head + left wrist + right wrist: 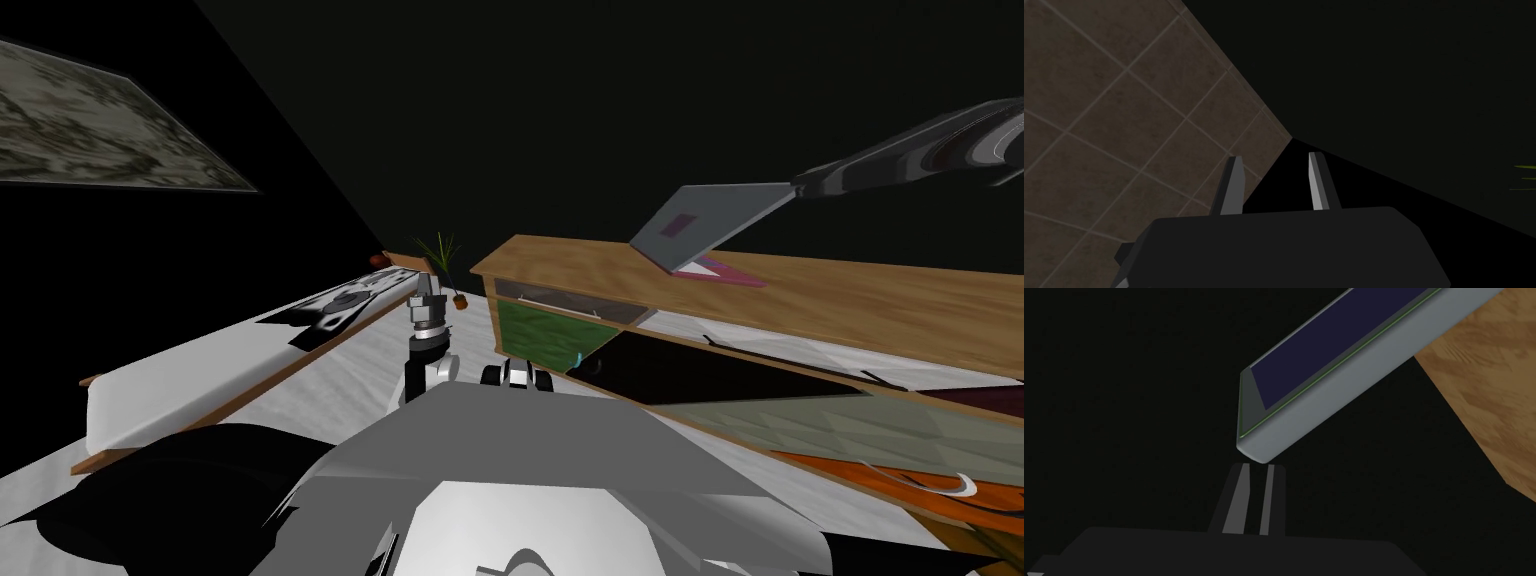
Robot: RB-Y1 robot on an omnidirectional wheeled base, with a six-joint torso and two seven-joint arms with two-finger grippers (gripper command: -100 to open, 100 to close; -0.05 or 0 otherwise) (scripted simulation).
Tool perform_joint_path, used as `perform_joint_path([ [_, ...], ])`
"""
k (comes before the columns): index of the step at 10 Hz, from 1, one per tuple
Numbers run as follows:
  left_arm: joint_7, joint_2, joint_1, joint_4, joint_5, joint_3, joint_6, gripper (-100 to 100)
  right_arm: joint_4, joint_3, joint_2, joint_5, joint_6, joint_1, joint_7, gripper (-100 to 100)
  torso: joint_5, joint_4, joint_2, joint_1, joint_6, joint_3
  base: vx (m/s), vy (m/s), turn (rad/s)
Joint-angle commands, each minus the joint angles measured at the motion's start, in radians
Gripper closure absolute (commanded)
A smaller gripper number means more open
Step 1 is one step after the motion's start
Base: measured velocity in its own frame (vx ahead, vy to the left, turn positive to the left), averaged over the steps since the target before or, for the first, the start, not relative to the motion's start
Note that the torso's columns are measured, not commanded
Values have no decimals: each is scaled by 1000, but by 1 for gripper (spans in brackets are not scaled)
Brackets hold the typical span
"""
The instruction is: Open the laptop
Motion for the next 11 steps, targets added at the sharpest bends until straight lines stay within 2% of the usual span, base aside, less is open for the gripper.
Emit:
perform_joint_path([
  [1, 0, 0, 0, 0, 0, 0, 0, 0, 6, -2, 7, -19, -13, -7, -10, 100, 0, 1, 1, 0, 1, 1, -8, -37, 10],
  [3, 0, 0, 0, 0, 0, 0, 0, 0, 31, 12, 54, -78, -34, -25, -31, 100, 3, 2, 2, 5, 0, 1, 11, -72, 61],
  [11, 0, 0, 0, 0, 0, 0, 0, 0, 63, 33, 118, -154, -61, -45, -56, 100, 0, -5, -4, 7, -7, -2, -7, -28, 24],
])
